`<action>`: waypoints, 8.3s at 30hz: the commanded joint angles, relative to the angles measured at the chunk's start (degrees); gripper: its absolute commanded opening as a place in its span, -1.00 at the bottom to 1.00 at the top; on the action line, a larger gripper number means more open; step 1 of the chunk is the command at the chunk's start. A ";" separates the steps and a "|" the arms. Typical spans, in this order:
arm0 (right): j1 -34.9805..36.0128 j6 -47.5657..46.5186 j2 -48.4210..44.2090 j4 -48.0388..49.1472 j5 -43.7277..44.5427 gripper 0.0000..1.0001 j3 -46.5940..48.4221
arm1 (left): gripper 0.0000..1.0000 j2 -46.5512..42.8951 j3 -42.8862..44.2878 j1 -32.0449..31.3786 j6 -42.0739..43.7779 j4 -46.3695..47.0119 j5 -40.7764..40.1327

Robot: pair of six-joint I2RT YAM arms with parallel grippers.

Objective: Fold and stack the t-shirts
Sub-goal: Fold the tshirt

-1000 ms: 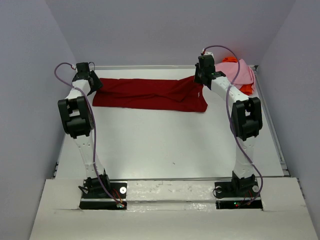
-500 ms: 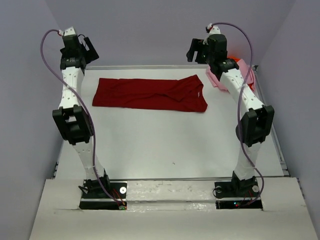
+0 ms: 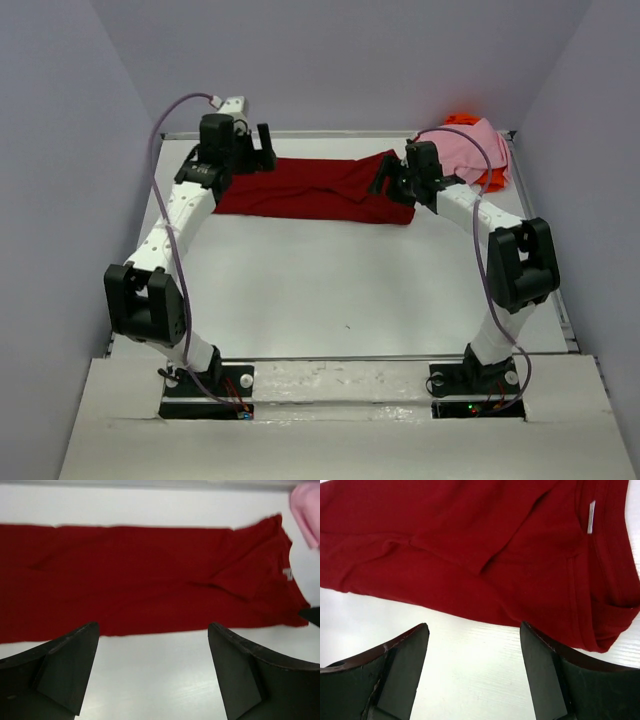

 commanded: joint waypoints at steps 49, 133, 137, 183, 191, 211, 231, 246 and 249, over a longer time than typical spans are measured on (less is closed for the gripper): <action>6.10 14.41 26.26 -8.16 16.45 -0.39 25.77 | 0.97 -2.90 -4.95 -1.37 -4.57 0.16 -1.63; 6.63 14.06 2.18 -6.05 19.17 0.89 9.86 | 0.96 28.31 21.07 15.95 27.67 -5.73 6.88; 7.15 16.08 3.93 -6.49 18.99 0.83 14.34 | 0.95 27.60 22.03 14.20 32.78 -5.29 9.35; 8.30 54.76 24.60 -28.20 27.69 0.93 32.89 | 0.98 37.61 13.86 13.22 54.51 -0.63 15.96; 7.68 53.44 20.99 -27.15 28.93 0.99 30.17 | 0.98 37.18 13.42 13.05 45.91 -3.44 9.28; 5.57 47.64 9.92 -24.07 28.31 0.99 17.08 | 0.98 27.51 -4.15 3.82 16.45 -5.72 -3.83; 5.57 25.67 25.72 -25.12 21.54 0.97 29.80 | 0.98 -4.66 -37.11 -15.78 -18.71 -4.85 -4.71; 5.57 12.66 46.12 -35.85 19.87 0.95 54.42 | 0.98 -7.65 -46.35 -28.08 -31.02 2.36 -1.89; 6.18 7.57 47.00 -31.20 16.11 0.99 55.21 | 0.97 -7.74 -45.47 -32.20 -34.00 3.94 0.30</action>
